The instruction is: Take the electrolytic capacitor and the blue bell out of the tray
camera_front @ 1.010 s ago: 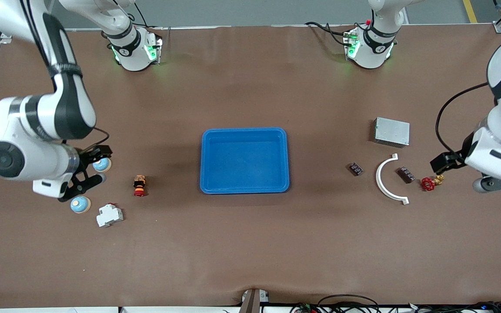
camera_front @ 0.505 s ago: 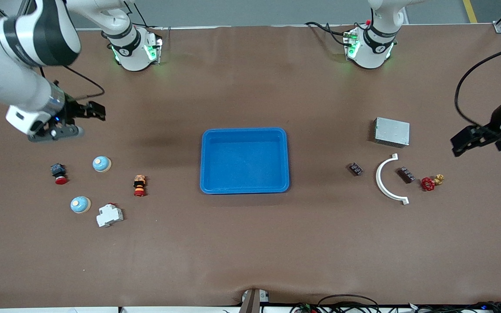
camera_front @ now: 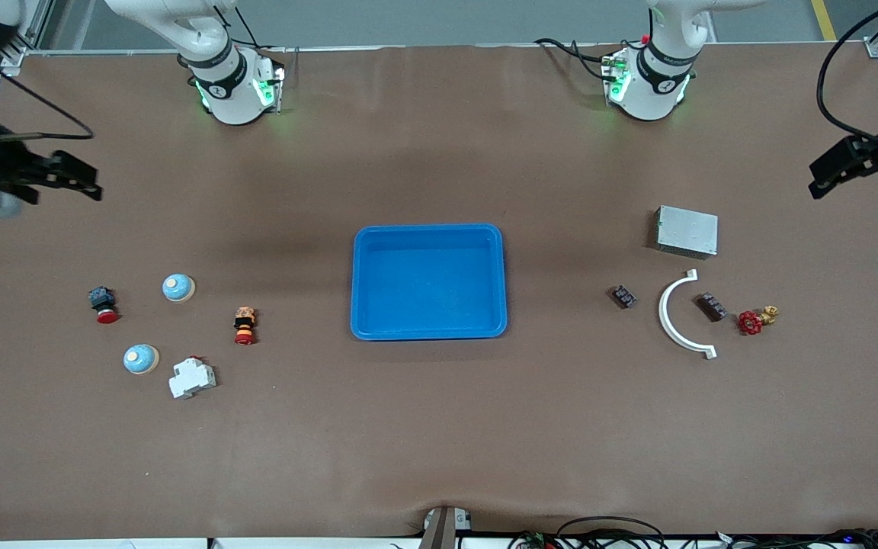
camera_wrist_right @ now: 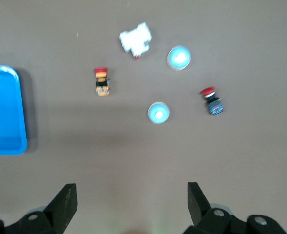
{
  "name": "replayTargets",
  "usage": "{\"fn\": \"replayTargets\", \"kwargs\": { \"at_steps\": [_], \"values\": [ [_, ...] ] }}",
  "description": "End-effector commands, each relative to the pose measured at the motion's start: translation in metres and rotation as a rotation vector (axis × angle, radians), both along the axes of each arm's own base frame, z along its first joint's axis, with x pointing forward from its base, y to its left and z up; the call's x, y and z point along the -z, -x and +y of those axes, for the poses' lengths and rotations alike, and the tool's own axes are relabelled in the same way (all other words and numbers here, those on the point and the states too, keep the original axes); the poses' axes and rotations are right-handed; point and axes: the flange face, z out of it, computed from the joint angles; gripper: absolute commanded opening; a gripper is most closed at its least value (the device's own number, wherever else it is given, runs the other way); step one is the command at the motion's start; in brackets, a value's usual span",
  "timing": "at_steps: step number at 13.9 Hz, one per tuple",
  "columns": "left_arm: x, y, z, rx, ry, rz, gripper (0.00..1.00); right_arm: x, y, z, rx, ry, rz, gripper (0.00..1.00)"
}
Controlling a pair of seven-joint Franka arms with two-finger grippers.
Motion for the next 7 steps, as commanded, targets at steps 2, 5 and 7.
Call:
{"fn": "replayTargets", "kwargs": {
  "at_steps": [2,5,7],
  "values": [
    [0.001,0.023,-0.002,0.022,0.043,0.011,1.00,-0.036,-0.009,-0.015,0.043,-0.004,-0.040,1.00],
    [-0.001,0.027,-0.007,0.035,0.053,0.024,1.00,-0.038,-0.009,-0.014,0.041,-0.012,-0.042,1.00],
    [-0.006,0.032,-0.009,0.047,0.055,0.023,1.00,-0.039,-0.008,-0.029,0.065,-0.016,-0.048,1.00]
  ]
}}
